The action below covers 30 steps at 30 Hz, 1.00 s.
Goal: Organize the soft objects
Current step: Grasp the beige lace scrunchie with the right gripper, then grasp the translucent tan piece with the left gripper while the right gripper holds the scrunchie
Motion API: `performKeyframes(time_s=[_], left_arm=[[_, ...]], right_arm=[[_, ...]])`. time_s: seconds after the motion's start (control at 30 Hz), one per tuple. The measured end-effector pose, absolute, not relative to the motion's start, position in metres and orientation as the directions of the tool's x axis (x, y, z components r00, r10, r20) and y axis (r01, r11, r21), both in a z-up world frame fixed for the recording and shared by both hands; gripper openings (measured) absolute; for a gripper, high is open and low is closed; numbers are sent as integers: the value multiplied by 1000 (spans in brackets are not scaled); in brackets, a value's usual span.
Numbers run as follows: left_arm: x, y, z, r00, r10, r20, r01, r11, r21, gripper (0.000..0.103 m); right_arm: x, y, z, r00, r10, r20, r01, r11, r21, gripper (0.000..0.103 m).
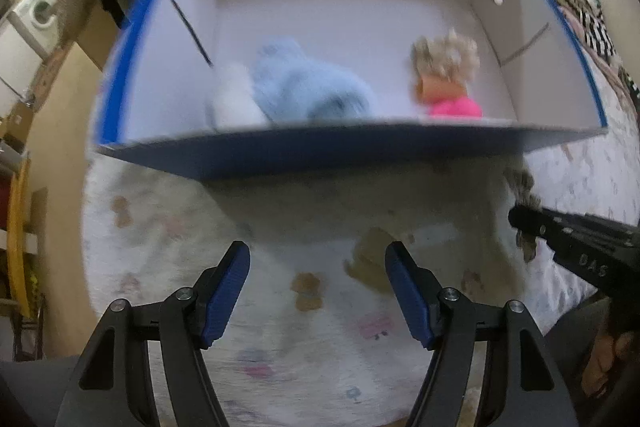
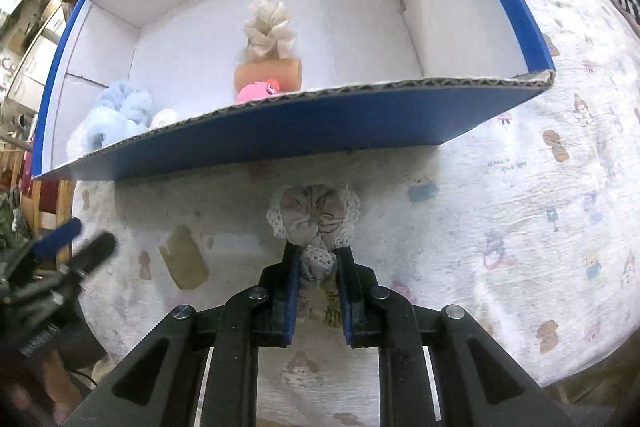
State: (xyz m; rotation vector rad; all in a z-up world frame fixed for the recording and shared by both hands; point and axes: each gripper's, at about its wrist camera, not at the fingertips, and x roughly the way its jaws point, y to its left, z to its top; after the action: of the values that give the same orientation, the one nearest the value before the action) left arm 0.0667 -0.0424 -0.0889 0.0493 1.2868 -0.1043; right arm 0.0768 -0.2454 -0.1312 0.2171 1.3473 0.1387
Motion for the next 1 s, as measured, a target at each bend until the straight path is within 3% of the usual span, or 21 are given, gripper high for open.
performKeyframes(time_s=[0.63,0.9,1.0], left_arm=[[80,-88,-149,106,-56,-993,197,980,-35,67],[69,-97,-152,96,-66,-993,240,970,-41,36],[68,-94,-151,68,-95,-993,238,968,-76,20]], right_arm=[[84,-238,-136,200,205,-958,6,978,211,19],[87,-225,-135,200,201,-959,-29,980,199,19],[87,-224,-135,202,198,-959,-34,980,195,19]])
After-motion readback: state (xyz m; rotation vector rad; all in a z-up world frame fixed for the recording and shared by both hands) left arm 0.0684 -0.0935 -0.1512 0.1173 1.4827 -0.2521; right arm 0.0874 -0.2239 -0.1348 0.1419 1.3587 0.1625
